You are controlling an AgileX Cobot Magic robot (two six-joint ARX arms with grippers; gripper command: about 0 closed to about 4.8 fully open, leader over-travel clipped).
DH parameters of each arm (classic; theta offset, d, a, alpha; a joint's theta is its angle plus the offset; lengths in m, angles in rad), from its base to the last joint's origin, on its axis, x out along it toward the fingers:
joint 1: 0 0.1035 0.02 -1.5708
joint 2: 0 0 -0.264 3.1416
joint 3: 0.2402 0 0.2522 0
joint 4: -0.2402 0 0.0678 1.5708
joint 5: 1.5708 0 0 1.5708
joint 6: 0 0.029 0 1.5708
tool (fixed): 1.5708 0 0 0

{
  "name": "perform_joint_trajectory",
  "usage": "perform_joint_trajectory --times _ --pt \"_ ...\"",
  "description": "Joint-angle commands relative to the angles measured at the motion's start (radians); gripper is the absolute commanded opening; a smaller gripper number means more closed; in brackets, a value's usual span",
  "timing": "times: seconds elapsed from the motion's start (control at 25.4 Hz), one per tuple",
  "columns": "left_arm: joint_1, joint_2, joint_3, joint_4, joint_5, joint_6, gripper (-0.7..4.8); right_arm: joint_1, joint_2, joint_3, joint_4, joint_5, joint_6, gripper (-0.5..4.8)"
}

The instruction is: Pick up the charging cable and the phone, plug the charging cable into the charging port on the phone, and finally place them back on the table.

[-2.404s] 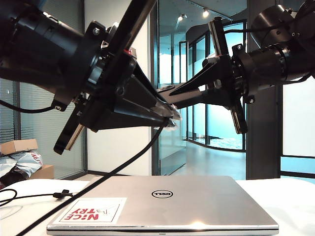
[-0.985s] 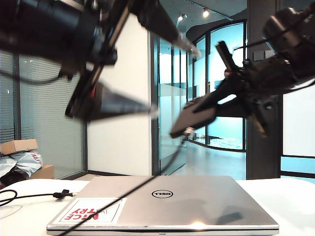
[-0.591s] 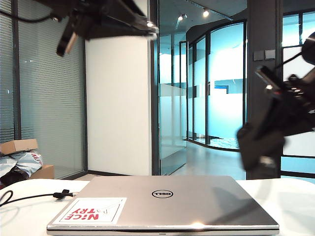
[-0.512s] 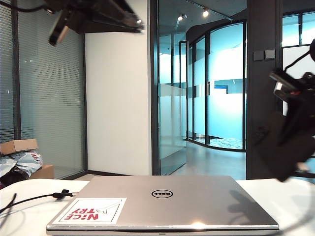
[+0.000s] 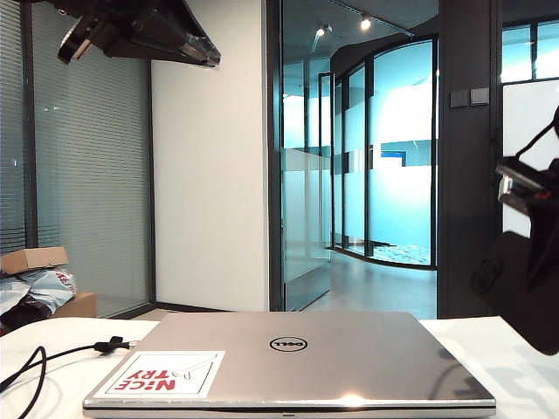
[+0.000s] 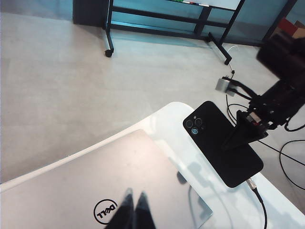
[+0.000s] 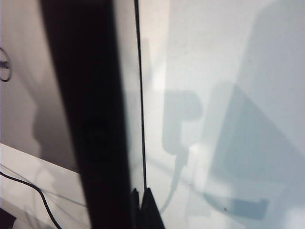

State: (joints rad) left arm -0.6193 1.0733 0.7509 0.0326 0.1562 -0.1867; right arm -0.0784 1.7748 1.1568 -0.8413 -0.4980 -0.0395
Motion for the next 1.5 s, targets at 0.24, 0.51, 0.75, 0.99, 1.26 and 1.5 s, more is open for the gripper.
perform_joint_trajectory --times 0.24,0.51,0.75,0.99,1.26,1.5 --pt "0.001 -0.003 0.003 0.008 0.003 0.008 -0.06 0.002 0.146 0.142 -0.087 0.014 -0.017 -0.06" --pt "0.0 -0.003 0.003 0.008 0.003 0.008 -0.06 0.002 0.261 0.194 -0.151 0.058 -0.018 0.01" --pt "0.0 -0.003 0.003 0.009 0.003 0.008 -0.06 0.002 0.274 0.194 -0.132 0.082 -0.018 1.83" --pt "0.0 -0.003 0.003 0.008 0.003 0.008 -0.06 0.002 0.267 0.264 -0.235 0.185 -0.018 1.85" --pt "0.001 -0.007 0.003 0.006 0.002 0.022 -0.06 0.011 0.151 0.373 -0.385 0.246 -0.01 0.53" --pt "0.001 -0.063 0.003 -0.073 0.002 0.018 -0.06 0.027 -0.1 0.34 -0.275 0.29 -0.033 -0.08"
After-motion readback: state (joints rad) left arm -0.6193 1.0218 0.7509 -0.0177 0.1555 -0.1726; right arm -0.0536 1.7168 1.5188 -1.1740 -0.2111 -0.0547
